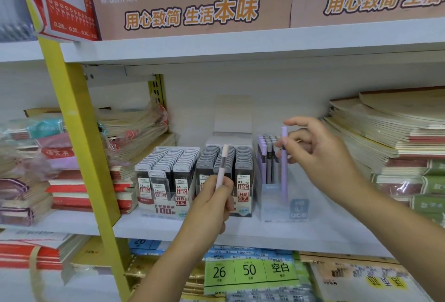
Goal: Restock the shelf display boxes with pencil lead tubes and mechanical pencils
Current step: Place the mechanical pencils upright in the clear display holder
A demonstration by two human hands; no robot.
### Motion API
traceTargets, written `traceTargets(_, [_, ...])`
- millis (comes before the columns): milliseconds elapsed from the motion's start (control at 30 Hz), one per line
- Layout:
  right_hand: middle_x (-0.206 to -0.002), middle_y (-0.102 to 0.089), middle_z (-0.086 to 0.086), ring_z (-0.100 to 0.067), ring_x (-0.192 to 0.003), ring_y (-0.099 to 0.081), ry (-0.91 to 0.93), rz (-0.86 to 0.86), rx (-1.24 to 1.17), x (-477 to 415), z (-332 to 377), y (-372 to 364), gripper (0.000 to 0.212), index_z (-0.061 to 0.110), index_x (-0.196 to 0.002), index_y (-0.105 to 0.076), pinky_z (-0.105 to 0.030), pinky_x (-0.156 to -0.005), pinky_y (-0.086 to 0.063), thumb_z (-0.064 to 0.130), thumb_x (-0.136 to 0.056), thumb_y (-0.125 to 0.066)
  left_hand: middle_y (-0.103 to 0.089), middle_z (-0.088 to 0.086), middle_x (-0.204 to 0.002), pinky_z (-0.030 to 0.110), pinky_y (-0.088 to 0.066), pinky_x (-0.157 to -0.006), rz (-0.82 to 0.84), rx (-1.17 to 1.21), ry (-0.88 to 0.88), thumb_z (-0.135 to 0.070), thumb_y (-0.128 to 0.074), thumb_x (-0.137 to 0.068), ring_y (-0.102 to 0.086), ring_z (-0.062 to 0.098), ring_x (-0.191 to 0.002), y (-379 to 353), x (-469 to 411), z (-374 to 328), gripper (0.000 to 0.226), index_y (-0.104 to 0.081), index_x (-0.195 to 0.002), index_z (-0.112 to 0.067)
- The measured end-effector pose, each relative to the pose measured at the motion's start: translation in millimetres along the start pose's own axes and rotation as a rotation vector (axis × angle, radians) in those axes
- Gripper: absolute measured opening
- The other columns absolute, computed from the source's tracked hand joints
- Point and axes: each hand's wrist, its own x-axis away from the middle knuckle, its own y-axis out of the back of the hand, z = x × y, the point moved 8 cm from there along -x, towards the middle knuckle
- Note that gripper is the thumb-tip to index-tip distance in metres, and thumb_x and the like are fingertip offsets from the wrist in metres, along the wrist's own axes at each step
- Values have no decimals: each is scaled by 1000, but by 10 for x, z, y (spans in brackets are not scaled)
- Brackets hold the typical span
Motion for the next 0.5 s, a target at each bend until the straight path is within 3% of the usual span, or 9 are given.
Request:
traceTargets(100, [-88,-75,4,-13,-78,-71,-13,-149,-211,-34,39,133,26,37,-102,-55,-17,-57,-52,12,-96,-57,-53,-1,-70,22,-28,-45,12,-21,-49,-31,-43,-106,-34,9,-50,18,14,-32,23,-55,-90,-21])
traceTargets(200, [-91,-73,3,-14,-81,-72,98,-209,-198,-61,188,226,29,48,-98,-52,-20,-58,-54,20,-94,-57,-52,-4,-68,21,-32,-46,10,-74,-112,-33,-42,-106,-37,8,-51,22,33,-76,25,-56,-87,-26])
traceTargets(367, [-92,-70,13,-5,-88,-70,74,6,148,-45,63,-70,20,53,-98,-45,-36,-73,-59,39,-89,-57,-56,-8,-64,20,-36,-50,-30,-182,-185,-41,-43,-103,-44,6,-51,49,-2,-91,22,-60,-90,-42])
traceTargets(500, [-88,-68,17,1,-80,-68,57,106,235,25,-59,-235,23,43,-96,-43,-27,-70,-56,33,-89,-62,-55,-9,-64,20,-35,-53,-30,-206,-187,-44,-43,-103,-44,2,-51,63,-27,-46,20,-61,-93,-46])
